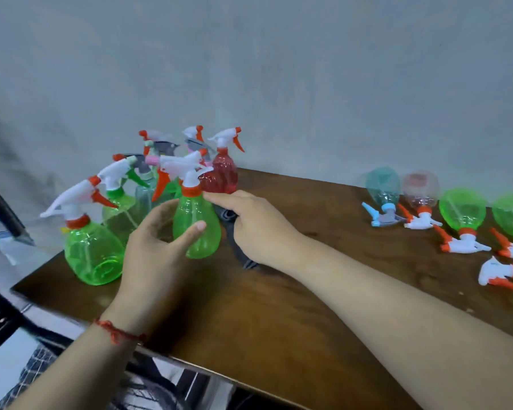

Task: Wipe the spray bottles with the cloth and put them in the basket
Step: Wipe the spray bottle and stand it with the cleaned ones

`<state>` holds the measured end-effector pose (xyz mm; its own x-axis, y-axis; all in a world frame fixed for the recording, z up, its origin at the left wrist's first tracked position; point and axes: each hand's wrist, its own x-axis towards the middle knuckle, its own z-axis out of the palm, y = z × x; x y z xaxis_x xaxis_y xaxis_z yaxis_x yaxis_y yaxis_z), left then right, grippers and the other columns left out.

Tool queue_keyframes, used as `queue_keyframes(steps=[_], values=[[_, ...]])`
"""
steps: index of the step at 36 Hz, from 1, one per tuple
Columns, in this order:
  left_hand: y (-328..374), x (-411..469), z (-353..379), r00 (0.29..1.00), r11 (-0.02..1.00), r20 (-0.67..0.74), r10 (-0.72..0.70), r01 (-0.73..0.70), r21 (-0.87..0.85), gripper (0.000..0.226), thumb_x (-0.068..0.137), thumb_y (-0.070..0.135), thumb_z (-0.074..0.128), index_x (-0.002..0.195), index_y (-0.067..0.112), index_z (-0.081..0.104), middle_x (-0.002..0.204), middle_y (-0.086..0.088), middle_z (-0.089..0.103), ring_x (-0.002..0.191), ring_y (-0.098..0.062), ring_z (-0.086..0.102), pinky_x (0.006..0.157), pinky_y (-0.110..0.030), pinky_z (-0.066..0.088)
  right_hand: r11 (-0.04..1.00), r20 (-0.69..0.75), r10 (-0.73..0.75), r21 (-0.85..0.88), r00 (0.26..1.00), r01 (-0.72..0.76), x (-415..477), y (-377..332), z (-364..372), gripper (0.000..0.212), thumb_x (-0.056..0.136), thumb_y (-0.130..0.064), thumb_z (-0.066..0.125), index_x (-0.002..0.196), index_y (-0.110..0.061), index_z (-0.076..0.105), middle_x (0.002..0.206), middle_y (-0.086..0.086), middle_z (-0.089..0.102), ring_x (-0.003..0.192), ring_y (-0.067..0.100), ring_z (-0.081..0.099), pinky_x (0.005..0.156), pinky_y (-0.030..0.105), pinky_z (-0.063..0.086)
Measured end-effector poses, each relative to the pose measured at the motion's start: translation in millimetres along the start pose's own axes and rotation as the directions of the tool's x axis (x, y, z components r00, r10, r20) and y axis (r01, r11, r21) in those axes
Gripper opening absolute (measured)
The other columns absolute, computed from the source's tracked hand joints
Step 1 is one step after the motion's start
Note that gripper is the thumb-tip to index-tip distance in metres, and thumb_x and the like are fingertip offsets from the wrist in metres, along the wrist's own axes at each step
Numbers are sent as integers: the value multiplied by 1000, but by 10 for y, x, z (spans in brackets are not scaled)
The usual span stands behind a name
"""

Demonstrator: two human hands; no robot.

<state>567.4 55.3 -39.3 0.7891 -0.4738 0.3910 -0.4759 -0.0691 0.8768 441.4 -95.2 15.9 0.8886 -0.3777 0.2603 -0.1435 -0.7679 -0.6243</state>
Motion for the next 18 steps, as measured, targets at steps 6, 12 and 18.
queue_keyframes(steps=[6,12,18], values=[[-173,81,-232,994,989,-106,-14,30,144,67,90,47,84,150,31,58,143,19,59,129,-9,57,105,-34,48,999,109,42,-26,993,-40,297,-185,315,80,98,8,41,157,-47,43,137,-1,53,120,23,53,91,31,49],[-424,183,-234,992,979,-117,-47,69,193,68,93,43,82,153,26,56,152,6,61,140,-20,55,117,-44,46,998,165,59,-28,985,-55,444,-243,508,83,95,9,42,158,-46,43,164,0,42,150,23,40,110,26,41],[-562,196,-194,993,955,-90,-71,93,282,76,99,43,75,163,16,43,163,-4,49,152,-28,43,125,-45,37,990,120,108,73,987,-117,392,-150,536,74,96,5,43,153,-42,50,138,-7,62,115,15,60,82,18,51]])
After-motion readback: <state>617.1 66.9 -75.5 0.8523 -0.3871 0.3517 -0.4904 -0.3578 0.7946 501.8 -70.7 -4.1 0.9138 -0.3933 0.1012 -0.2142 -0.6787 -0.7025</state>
